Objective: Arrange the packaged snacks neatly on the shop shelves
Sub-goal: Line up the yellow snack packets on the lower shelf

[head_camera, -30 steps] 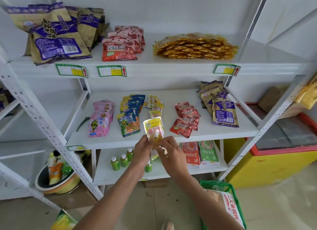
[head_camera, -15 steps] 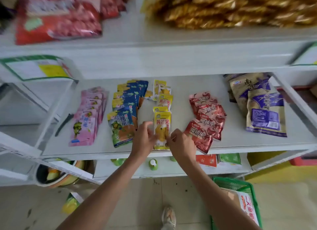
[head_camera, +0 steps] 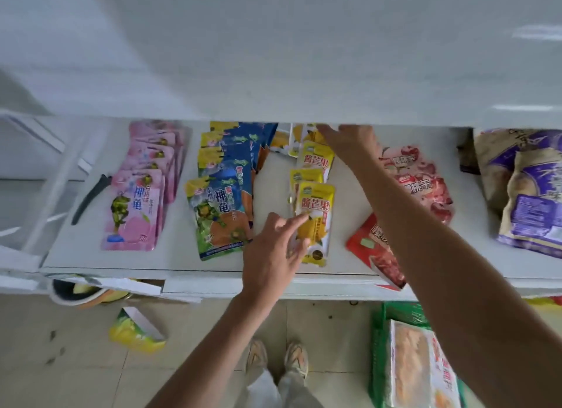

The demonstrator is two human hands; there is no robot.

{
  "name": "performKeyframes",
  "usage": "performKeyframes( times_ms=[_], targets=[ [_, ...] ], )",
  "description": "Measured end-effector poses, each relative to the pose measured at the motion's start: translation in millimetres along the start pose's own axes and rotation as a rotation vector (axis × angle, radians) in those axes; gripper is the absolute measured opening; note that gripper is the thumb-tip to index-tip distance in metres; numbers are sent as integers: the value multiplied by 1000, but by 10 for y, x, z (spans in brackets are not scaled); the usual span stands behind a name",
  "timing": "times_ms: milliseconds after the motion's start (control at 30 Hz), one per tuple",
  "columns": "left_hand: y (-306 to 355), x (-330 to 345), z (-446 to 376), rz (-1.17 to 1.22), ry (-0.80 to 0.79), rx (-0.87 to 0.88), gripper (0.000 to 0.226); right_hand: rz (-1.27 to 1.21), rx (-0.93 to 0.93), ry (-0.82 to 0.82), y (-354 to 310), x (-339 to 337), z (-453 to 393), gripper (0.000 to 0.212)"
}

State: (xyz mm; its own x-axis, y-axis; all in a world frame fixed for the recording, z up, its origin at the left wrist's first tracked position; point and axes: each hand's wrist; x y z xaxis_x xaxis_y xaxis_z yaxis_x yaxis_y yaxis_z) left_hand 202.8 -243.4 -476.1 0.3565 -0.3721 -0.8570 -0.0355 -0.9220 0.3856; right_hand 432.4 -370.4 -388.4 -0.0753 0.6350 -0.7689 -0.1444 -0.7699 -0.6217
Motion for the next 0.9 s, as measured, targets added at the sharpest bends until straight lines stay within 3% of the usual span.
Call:
performKeyframes(
  times_ms=[100, 167, 267, 300, 433, 533, 633, 733, 900],
  targets=[
    [-16, 41, 17, 37, -2, 17, 38, 22, 90, -192, -70, 156, -336, 81],
    [-17, 47, 16, 41, -9, 1, 37, 8, 104, -240, -105, 203, -432, 75],
    [-11, 43, 9, 25, -15, 0, 38, -211, 131, -85, -154, 156, -481, 32],
    [-12, 45, 8, 15, -19, 1, 38, -317, 143, -15, -141, 109, -510, 26],
    [21, 58, -2, -47, -23, -10, 39, -689, 104, 364, -100, -218, -543, 15],
    [56, 64, -7, -81, 0, -23, 37, -918, 19, 484, 0, -466, -441, 23],
    [134, 40, -27, -121, -33, -50, 35, -998, -69, 419, 57, -553, -189, 33],
    [215, -13, -67, -153, -52, -106, 32, -1057, -57, 226, 93, -386, 275, 47],
    [392, -375, -91, 131, 19, -258, 30, -941, -107, 24, 300, -481, 1352, 61]
  ],
)
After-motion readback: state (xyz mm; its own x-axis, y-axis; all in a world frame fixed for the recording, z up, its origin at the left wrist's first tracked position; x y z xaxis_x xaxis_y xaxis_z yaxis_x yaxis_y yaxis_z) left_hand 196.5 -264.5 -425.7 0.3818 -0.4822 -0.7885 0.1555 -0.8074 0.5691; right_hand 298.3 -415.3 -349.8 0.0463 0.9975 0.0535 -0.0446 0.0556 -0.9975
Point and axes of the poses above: each hand's wrist, its own z-axis away from the middle knuckle, its own x-axis out of the palm, y = z × x, and after that the axes turned 9 degrees about -z, right-handed
